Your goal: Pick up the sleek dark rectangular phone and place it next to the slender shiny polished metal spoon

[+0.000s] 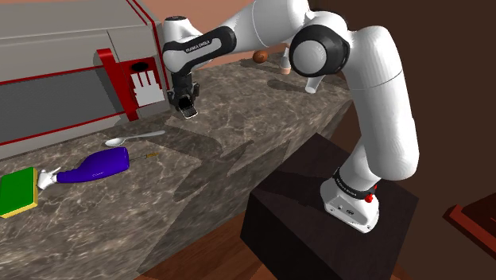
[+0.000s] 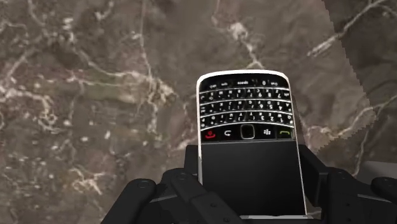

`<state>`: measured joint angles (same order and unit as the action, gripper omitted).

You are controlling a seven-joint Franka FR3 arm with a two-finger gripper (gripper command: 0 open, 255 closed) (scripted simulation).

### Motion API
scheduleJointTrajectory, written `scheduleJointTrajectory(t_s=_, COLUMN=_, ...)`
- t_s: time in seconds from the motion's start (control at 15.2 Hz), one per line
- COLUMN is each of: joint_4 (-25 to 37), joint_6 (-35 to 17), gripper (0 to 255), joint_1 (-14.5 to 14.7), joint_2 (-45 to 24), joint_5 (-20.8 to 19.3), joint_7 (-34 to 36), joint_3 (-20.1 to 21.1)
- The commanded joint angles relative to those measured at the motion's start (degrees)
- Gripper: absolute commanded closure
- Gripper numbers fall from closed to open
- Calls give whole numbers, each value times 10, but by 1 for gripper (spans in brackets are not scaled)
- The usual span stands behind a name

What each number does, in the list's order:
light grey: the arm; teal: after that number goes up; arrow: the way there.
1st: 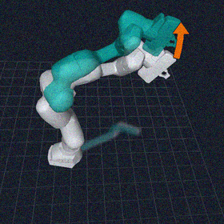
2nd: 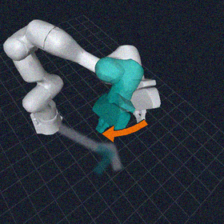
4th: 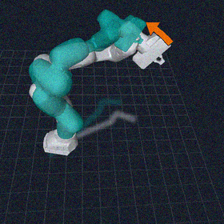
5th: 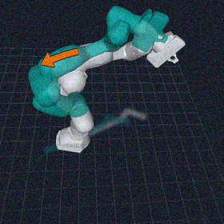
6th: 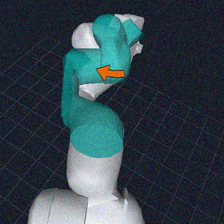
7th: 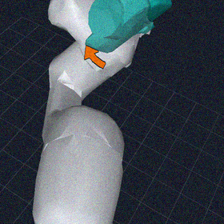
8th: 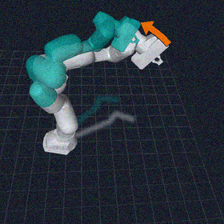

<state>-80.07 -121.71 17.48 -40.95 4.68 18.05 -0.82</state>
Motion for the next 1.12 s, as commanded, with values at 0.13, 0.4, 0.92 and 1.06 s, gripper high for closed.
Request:
scheduleJointTrajectory(t_s=0.13, joint_4=-1, joint_6=2, gripper=255, joint_1=2, joint_2=-8, joint_5=1, joint_7=0, joint_3=2)
scheduleJointTrajectory(t_s=0.4, joint_4=-12, joint_6=-4, gripper=0, joint_1=2, joint_2=-3, joint_5=1, joint_7=-2, joint_3=2)
scheduleJointTrajectory(t_s=0.92, joint_4=20, joint_6=55, gripper=0, joint_1=1, joint_2=24, joint_5=0, joint_7=1, joint_3=0)
scheduleJointTrajectory(t_s=1.06, joint_4=20, joint_6=55, gripper=0, joint_1=1, joint_2=25, joint_5=0, joint_7=1, joint_3=0)
